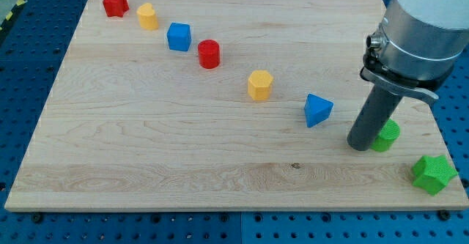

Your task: Nudge the green circle

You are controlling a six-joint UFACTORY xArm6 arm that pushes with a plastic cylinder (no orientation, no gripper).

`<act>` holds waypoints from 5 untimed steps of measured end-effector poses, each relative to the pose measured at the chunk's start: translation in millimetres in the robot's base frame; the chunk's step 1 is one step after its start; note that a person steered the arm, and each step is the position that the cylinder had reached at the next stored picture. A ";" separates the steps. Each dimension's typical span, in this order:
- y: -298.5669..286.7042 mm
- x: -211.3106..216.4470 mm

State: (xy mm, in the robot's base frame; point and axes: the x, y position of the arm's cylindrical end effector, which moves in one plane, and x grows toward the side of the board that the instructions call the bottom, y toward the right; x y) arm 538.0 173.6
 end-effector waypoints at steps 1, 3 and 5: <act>8.6 0.0; 1.8 -4.6; -14.8 -16.3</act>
